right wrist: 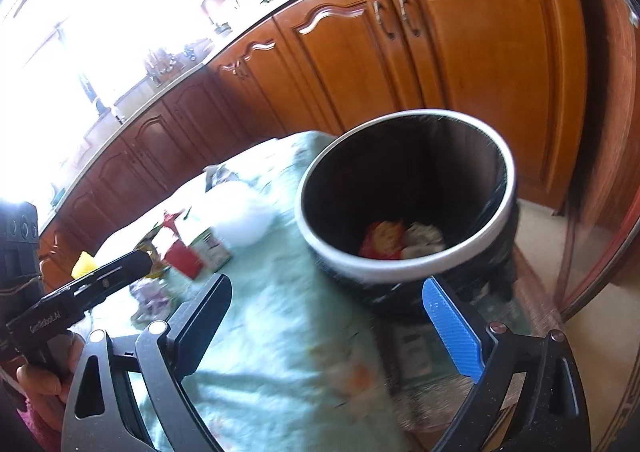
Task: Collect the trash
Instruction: 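Move both grippers back toward the trash on the table, then grasp the yellow wrapper with the left gripper while the right grasps crumpled paper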
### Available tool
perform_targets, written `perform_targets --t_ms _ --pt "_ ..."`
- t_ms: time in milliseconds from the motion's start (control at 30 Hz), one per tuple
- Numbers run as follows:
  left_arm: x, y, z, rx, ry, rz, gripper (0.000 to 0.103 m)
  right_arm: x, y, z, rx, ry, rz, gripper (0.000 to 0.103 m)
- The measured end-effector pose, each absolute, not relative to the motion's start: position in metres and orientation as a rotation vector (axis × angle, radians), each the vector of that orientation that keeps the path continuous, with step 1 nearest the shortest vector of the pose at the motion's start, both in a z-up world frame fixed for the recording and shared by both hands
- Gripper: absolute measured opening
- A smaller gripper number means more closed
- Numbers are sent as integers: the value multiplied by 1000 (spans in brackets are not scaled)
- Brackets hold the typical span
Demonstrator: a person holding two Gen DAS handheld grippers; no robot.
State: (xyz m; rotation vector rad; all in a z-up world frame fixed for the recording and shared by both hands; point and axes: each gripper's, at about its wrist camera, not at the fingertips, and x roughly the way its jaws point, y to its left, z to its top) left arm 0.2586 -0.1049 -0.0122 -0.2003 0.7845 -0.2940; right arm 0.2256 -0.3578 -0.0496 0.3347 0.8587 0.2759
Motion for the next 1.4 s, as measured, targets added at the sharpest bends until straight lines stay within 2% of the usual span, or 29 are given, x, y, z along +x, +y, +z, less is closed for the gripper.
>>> perform_targets --t_ms 533,933,1333,1400 --pt "199 -8 -16 -281 767 -132 65 196 -269 -65 346 907 421 97" --pt "207 29 -23 -298 810 -72 65 197 -206 -67 296 924 539 96" --pt "265 28 -43 -292 866 -112 66 229 -173 -84 260 979 549 78" --pt "275 26 -47 -288 872 -116 66 236 -170 -89 268 996 552 68"
